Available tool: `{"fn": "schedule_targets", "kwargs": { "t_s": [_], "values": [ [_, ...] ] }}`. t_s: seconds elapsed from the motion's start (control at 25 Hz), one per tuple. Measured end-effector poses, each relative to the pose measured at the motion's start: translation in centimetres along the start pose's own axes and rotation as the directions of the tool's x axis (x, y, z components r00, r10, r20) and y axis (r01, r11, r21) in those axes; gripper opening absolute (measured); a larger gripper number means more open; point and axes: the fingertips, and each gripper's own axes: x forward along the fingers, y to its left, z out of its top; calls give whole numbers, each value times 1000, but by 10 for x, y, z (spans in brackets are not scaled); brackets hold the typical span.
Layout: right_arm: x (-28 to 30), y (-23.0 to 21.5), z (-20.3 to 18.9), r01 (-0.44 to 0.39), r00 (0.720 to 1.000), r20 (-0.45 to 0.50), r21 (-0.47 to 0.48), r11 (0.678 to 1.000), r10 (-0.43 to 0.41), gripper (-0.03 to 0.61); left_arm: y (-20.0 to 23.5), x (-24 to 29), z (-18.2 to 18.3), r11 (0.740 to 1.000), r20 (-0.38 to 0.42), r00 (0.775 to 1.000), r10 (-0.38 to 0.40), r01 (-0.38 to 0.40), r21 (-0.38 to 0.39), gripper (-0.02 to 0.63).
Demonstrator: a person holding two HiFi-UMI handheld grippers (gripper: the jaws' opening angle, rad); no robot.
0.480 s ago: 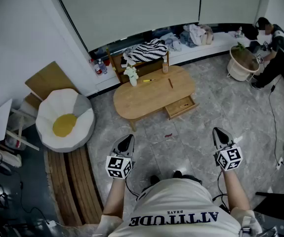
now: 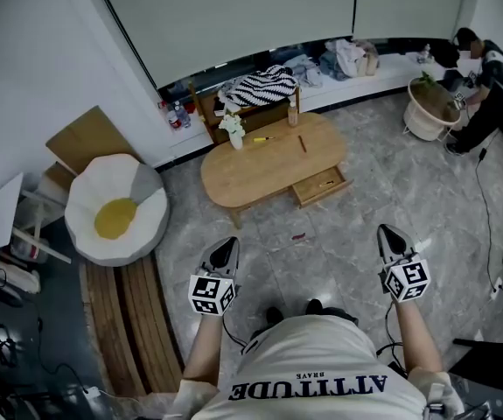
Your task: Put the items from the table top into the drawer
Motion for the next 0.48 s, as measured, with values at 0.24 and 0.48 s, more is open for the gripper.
{"fn": "schedule_targets", "kwargs": {
  "t_s": [0.24, 0.48],
  "values": [
    [-3, -7, -3, -9, 1000, -3, 8, 1000, 9, 20, -9, 0, -2, 1000, -13, 1000, 12, -12, 2, 21],
    [-6, -23, -11, -25, 1000, -16, 10, 1000, 25, 20, -23, 6, -8, 999, -24, 999, 40, -40, -2, 21]
  ]
}}
